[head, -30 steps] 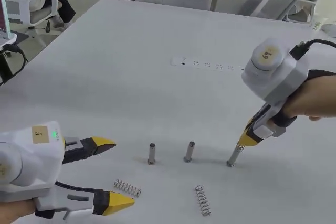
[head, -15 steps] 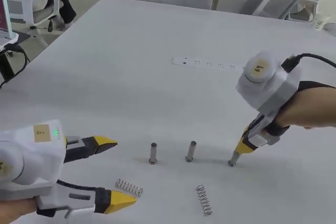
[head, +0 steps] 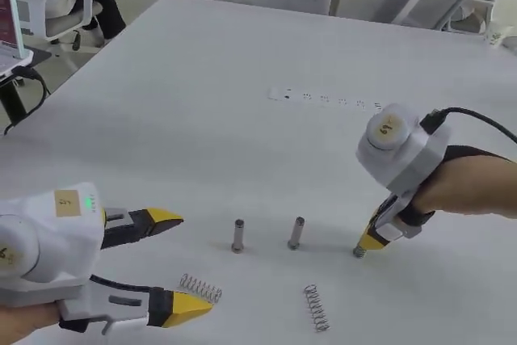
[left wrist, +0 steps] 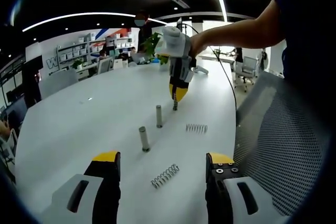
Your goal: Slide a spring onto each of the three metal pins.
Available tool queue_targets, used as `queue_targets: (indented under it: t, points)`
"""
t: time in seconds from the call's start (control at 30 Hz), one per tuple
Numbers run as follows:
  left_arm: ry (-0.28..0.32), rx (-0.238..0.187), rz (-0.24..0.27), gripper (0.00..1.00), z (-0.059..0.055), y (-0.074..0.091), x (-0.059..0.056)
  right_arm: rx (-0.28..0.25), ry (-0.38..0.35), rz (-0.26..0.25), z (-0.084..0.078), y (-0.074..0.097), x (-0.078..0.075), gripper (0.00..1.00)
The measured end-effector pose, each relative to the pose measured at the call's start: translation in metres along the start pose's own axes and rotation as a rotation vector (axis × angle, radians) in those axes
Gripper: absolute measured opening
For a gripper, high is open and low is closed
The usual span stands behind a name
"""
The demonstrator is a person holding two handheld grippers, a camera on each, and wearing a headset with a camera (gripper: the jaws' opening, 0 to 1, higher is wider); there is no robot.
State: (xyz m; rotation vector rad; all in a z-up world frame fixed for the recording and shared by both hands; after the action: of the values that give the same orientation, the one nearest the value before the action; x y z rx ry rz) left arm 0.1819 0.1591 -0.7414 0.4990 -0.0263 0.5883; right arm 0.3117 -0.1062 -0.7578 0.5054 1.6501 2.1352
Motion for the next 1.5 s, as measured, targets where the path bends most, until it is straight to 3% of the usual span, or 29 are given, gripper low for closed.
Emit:
queue_targets:
  t: [0.4, 0.97, 1.5]
  points:
    - [0.000, -0.001, -0.004, 0.61, 0.002, 0.000, -0.001, -0.016, -0.006, -0.001, 0.000, -0.002, -0.002, 0.09]
    - [-0.003, -0.001, -0.007, 0.61, 0.001, -0.001, -0.001, -0.083, -0.022, 0.001, -0.002, 0.006, 0.000, 0.25]
    - [-0.001, -0.005, -0.009, 0.61, 0.000, -0.002, -0.001, -0.165, -0.079, -0.012, -0.019, 0.022, 0.003, 0.35]
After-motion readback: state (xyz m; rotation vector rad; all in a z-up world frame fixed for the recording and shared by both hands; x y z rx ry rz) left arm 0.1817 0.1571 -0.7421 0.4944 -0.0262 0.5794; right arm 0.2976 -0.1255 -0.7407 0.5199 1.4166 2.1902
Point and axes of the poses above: the centre of the closed fingertips' face, and the gripper's own axes: y roughly backward along the fingers, x roughly to its left, z roughly out of its top, the point moved 8 cm from there along y, roughly backward along the fingers, and after that the axes turned 8 degrees about -y, right-handed, at the moved point
